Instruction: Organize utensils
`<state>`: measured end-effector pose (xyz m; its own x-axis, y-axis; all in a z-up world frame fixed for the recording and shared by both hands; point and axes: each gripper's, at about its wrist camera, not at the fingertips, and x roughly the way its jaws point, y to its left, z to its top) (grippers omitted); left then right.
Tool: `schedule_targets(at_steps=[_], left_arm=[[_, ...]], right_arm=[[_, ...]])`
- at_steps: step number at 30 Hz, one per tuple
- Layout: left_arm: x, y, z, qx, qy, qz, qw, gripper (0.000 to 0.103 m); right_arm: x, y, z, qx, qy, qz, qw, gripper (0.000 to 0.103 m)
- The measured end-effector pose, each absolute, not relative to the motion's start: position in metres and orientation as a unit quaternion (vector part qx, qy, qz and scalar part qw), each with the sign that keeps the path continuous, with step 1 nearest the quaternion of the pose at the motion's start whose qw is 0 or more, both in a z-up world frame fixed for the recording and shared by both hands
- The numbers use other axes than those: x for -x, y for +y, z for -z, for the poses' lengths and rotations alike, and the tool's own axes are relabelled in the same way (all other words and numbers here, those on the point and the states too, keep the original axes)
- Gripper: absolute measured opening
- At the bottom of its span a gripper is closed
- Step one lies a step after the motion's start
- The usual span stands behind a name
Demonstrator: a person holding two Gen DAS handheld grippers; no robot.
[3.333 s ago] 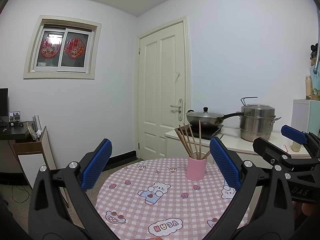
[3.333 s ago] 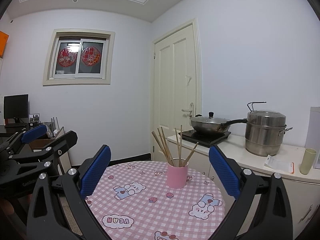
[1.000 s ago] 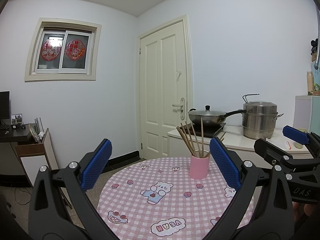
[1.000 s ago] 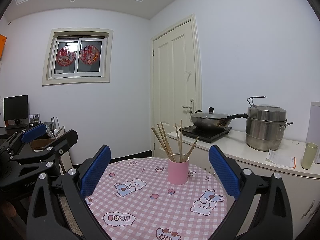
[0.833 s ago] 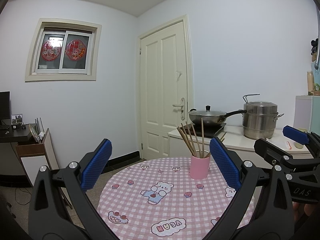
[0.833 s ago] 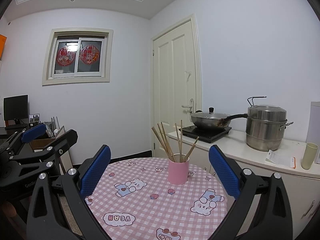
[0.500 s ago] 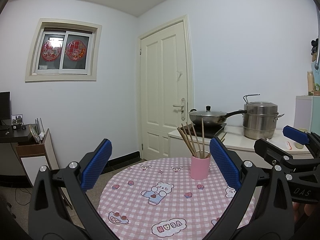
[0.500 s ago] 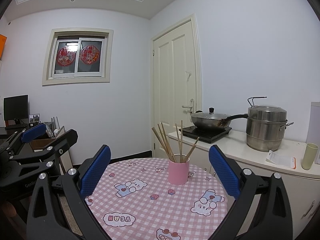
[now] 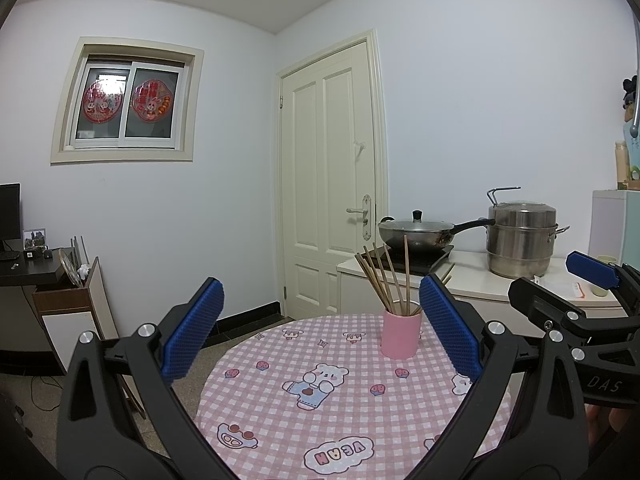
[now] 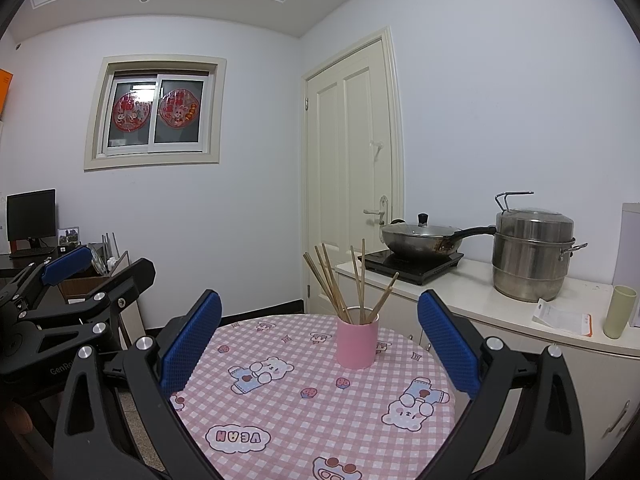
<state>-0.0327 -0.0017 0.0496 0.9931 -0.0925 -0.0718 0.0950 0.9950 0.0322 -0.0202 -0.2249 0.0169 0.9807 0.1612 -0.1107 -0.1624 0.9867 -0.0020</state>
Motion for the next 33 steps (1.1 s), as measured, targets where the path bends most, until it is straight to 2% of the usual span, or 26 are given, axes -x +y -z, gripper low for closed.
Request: schedule_targets(at_steps=[33], left_arm=[[0.010, 0.001, -0.034, -0.024, 0.052, 0.051, 0.997, 0.096]], right_arm=[[0.004, -0.224, -0.005, -0.004, 0.076, -0.079, 0.994, 0.095]])
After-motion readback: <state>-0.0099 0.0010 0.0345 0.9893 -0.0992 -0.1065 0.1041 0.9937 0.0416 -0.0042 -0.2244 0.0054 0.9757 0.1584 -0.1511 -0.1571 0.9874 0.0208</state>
